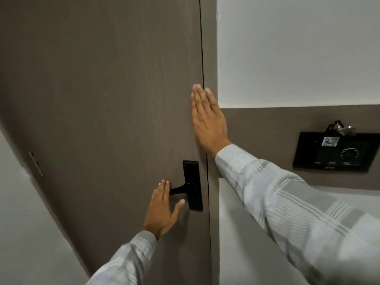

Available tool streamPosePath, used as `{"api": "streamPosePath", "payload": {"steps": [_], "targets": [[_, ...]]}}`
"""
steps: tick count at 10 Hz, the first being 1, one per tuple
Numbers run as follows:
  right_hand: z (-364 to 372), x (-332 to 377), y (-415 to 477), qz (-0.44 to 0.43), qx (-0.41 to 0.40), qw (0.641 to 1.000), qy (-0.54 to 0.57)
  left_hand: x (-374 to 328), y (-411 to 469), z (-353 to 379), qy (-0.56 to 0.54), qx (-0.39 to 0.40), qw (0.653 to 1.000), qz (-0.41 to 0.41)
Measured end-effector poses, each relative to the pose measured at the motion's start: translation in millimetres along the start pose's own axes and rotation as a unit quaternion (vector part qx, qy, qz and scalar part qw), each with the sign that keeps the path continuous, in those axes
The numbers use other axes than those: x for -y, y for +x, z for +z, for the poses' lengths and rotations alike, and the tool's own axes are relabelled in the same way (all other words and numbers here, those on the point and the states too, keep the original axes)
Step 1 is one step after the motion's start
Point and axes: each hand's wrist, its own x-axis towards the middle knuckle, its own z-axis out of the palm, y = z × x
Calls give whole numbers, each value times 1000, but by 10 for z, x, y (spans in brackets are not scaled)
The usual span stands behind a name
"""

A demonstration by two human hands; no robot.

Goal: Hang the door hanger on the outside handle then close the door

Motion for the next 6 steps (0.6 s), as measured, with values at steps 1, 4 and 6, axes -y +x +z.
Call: {"api": "streamPosePath", "payload": {"steps": [1,4,6], "targets": [[-10,61,86,-2,24,998,-60,3,37,169,-47,-15,999,-15],[-112,132,235,-1,84,993,-80,-15,59,241,-95,41,994,-25],[-272,11,189,24,84,996,-3,48,397,-346,43,-24,995,86]]}}
